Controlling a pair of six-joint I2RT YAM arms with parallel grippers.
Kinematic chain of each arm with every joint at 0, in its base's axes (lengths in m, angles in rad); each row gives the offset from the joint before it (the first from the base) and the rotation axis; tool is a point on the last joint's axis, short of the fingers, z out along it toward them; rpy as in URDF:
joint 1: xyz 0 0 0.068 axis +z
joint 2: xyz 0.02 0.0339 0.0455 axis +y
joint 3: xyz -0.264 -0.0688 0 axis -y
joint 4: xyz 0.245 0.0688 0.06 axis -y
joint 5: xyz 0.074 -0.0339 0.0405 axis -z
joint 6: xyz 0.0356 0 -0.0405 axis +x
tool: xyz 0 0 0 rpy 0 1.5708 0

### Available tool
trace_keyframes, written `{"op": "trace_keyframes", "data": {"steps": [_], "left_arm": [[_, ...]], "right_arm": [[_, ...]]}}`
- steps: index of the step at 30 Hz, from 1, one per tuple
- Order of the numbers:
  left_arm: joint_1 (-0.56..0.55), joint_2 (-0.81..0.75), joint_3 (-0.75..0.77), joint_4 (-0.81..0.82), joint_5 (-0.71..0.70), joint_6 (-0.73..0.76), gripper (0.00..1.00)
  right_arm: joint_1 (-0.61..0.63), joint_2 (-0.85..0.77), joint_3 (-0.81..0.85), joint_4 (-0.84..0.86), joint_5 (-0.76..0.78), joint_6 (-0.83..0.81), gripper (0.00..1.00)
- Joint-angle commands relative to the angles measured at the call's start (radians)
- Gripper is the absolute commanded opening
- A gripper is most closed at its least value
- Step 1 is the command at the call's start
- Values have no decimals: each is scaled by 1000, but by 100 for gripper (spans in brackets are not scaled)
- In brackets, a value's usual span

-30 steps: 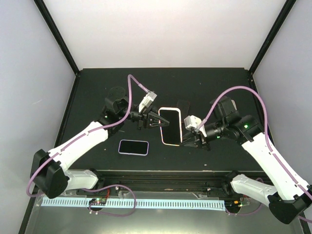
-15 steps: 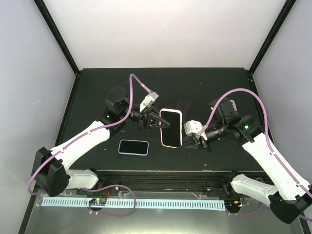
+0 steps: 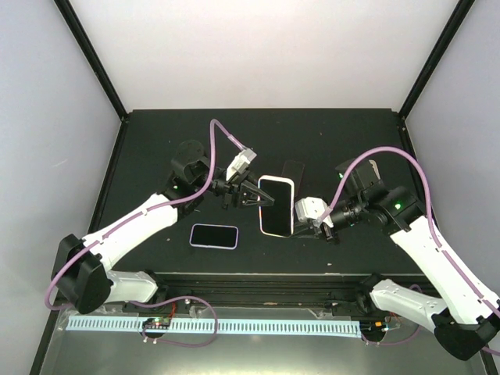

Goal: Take the phone out of the phone case

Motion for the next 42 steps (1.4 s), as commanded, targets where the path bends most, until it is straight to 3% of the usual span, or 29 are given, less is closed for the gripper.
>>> {"op": "trace_keyframes", "data": {"steps": [1,10,18,34,38,42], "left_arm": [[-35,-20,62,68,89,-71,1],[-46,-16,61,64,98,-61,1],[-52,-10,62,58,101,-59,1],[-53,-19,60,60,97,-51,2],[-54,-21,58,61,92,-48,2],[-54,-25,59,51,84,-38,1]], "right_arm": [[-5,22,5,55,218,-48,21],[-6,46,116,2,363,-183,23],[-6,49,113,53,367,-118,23],[-103,20,71,499,416,457,28],[-117,41,120,536,398,553,32],[-137,56,173,563,323,640,43]]}}
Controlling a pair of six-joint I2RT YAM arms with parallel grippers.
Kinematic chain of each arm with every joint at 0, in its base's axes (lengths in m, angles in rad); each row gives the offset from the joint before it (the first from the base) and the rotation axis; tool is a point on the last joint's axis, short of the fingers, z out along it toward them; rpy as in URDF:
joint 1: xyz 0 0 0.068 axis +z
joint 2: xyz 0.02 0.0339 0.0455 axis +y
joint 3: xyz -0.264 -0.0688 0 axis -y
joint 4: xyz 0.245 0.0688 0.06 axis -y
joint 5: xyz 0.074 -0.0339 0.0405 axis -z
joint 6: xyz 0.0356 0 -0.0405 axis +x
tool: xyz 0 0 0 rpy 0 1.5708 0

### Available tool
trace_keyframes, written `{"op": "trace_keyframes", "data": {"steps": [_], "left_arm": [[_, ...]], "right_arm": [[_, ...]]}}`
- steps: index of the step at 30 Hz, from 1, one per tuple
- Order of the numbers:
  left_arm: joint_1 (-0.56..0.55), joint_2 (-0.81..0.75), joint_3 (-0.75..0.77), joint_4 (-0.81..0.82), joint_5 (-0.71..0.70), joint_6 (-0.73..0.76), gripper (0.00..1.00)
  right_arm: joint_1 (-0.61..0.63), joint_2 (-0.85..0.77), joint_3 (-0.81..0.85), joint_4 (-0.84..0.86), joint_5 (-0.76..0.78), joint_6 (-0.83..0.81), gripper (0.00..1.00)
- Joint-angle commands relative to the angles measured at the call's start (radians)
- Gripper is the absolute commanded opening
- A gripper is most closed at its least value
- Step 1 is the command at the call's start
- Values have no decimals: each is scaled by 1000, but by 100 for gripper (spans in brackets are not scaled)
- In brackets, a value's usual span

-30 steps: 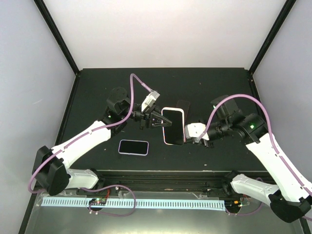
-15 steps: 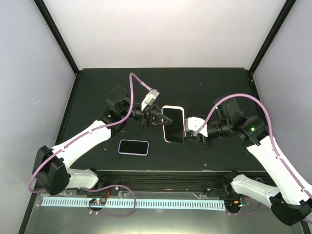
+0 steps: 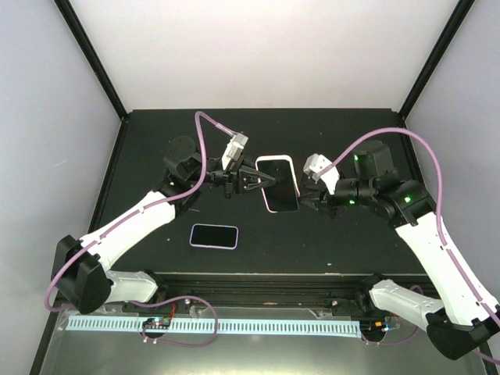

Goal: Take the phone out of the phone case

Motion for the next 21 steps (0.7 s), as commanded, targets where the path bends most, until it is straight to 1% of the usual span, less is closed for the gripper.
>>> {"op": "trace_keyframes", "data": {"steps": [1,5,8,9,12,16,20,21], "left_arm": [[-76,-32,28,-27,225,-50,2],[-75,-19,30,-44,205,-42,2],[-75,-15,31,-62,188,-26,1],[-74,-14,32,-76,177,-14,2],[-74,-13,38,-123,150,15,2],[-75,54,47,-158,131,26,1],[-77,106,61,-174,133,11,2],[-78,114,63,-174,134,10,2]], "right_arm": [[-35,41,106,406,0,174,45],[-35,46,138,413,-84,229,51],[-35,41,151,424,-118,270,58],[-35,39,155,424,-126,275,59],[-35,39,168,426,-169,288,60],[-35,36,189,433,-217,323,61],[-35,27,201,442,-244,349,60],[-35,25,196,446,-249,354,58]]}}
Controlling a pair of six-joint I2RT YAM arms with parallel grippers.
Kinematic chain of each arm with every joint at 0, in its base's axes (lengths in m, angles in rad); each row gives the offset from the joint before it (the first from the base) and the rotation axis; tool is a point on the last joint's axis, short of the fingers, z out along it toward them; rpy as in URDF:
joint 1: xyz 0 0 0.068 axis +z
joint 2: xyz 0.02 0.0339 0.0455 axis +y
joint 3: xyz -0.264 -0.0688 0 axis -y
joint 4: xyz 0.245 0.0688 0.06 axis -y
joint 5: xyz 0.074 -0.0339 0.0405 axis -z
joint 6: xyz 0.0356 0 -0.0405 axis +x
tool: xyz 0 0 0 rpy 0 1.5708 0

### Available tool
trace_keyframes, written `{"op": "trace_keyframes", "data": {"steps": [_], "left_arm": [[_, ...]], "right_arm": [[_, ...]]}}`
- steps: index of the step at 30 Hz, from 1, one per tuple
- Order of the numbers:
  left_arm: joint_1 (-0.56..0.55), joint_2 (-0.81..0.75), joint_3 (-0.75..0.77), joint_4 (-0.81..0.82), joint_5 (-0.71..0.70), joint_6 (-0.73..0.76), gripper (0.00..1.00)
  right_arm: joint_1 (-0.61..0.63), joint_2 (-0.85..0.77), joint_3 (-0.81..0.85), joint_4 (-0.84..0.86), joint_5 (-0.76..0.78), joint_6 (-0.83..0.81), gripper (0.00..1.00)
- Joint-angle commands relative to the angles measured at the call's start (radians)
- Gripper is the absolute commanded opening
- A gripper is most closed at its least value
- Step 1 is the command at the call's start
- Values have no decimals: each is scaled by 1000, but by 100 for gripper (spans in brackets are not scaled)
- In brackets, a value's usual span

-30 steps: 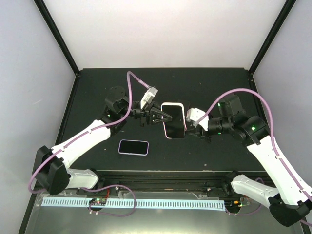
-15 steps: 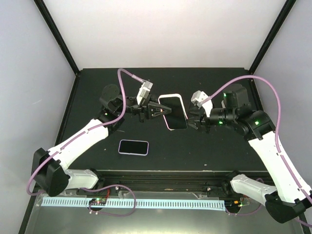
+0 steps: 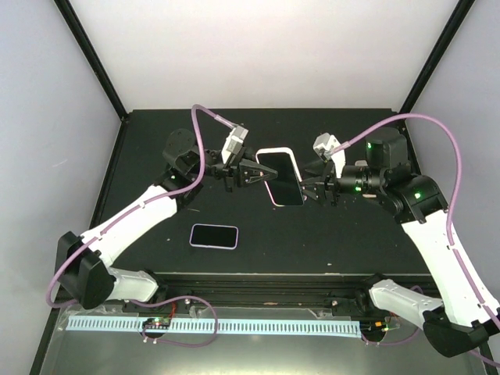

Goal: Take the phone out of the phone case

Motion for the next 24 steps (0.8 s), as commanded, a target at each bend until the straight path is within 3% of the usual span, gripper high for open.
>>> {"op": "trace_keyframes", "data": {"steps": [1,6,10,12,13,16,18,20,24], "left_arm": [[-80,93,-18,-179,133,-31,2],[-81,124,-6,-201,70,-29,2],[-76,151,15,-279,-123,-29,3],[-76,137,-4,-279,-245,-37,8],[-75,118,-21,-267,-307,-40,15],[-76,43,-83,-229,-509,-35,53],[-77,-38,-165,-174,-675,-40,69],[-78,-114,-233,-155,-827,-24,75],[-145,-197,-280,-276,-1127,89,77]], "right_arm": [[10,-4,68,354,-79,84,54],[9,-27,-67,392,-105,118,23],[9,-67,-210,404,-142,131,2],[8,-98,-289,432,-88,167,1],[8,-113,-325,441,-57,184,1],[-2,-128,-421,446,22,260,1],[-15,-134,-479,452,27,319,1],[-21,-128,-513,415,23,341,1],[-26,-125,-537,292,118,362,1]]}}
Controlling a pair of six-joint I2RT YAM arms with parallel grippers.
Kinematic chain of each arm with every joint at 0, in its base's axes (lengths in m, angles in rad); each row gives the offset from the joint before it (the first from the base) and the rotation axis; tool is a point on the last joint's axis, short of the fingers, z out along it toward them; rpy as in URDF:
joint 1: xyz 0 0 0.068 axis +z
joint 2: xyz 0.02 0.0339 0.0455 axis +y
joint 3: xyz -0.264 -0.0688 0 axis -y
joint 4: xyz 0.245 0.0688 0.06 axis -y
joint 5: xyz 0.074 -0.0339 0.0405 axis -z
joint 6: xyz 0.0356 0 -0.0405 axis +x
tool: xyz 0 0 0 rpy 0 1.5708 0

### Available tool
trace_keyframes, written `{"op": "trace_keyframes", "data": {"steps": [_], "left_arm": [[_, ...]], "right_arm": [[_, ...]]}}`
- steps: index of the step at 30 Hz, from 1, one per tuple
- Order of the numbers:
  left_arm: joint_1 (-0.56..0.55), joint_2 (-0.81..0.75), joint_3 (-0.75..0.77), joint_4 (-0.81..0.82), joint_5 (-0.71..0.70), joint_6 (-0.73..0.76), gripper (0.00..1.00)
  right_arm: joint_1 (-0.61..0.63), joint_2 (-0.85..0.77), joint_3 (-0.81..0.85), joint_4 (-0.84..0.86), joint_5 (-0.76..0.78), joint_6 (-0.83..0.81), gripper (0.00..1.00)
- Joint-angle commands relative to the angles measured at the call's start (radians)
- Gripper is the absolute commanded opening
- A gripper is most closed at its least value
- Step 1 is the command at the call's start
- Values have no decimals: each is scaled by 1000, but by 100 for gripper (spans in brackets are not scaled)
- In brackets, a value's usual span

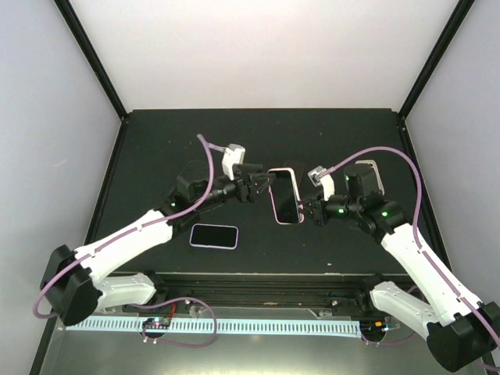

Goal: Take the phone out of the phone case

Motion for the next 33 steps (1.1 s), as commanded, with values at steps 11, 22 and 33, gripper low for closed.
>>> {"op": "trace_keyframes", "data": {"steps": [11,22,33], "left_arm": [[-406,121,-58,13,-737,302,69],[-455,464,46,149,-711,389,76],[-494,646,117,263,-740,498,76]], "right_arm": [[-125,-20,-196,-41,326,262,1],[-218,107,-246,63,237,315,1],[-265,261,-189,20,227,301,1]]}}
